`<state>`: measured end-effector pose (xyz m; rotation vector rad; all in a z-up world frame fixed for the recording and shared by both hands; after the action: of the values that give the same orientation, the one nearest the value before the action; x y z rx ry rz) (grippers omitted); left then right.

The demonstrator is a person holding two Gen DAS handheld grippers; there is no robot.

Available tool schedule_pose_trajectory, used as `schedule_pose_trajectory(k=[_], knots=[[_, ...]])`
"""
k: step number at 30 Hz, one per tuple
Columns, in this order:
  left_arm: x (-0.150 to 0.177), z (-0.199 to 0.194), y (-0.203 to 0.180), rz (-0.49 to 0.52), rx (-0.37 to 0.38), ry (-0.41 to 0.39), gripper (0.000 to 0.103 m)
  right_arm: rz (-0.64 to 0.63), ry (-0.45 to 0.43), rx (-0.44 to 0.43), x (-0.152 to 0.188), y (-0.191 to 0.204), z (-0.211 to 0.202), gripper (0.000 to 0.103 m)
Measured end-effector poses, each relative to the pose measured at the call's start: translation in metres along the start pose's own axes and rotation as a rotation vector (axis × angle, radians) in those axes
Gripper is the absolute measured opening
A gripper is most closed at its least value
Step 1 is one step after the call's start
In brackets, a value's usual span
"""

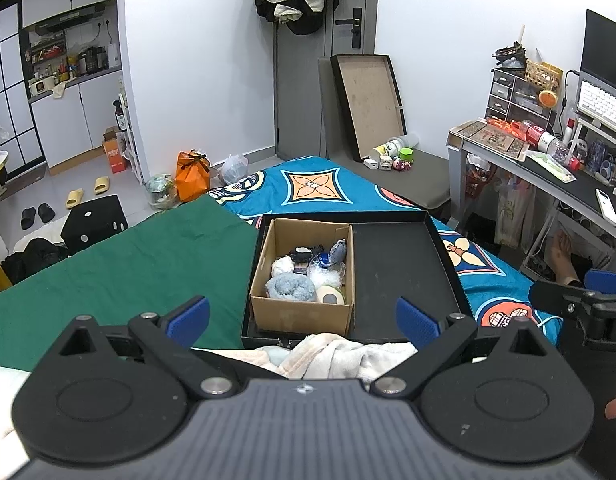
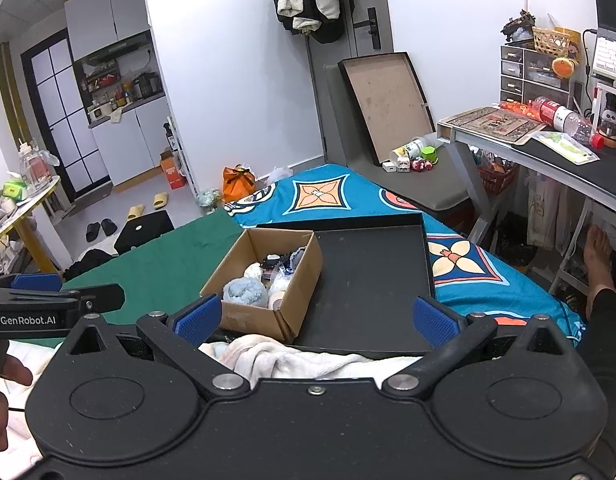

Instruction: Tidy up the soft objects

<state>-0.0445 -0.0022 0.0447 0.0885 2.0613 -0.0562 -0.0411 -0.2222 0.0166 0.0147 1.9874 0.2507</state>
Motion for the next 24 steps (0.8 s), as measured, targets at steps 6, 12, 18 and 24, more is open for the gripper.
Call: schedule_pose_trajectory(k=[6, 12, 18, 24], knots=[[0.002, 0.006, -0.001, 0.002, 0.003, 0.016, 0.099, -0.002, 0.010, 0.005, 0.001, 0.001, 0.003, 0.103], [0.001, 0.011, -0.001, 0.005, 0.005, 0.026, 0.099, -0.005, 0.019, -0.004, 0.002, 0.002, 0.006, 0.103], [0.001, 0.015, 0.001, 0.003, 0.004, 0.038, 0.099, -0.004, 0.040, -0.015, 0.005, 0.004, 0.013, 0.103], [0.001, 0.018, 0.002, 0.006, 0.000, 0.039, 0.099, -0.003, 0.054, -0.031, 0.009, 0.008, 0.019, 0.103]])
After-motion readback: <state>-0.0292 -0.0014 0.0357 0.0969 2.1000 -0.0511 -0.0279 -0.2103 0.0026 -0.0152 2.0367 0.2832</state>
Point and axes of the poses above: each gripper's, at about its wrist camera, not at the fingertips, and z roughly the way its jaws point, y to its left, x to its underside, the point moved 4 cm from there along z, roughly the way its jaws point, and after that the axes turned 11 degrees about -y, right-handed, at the moved point
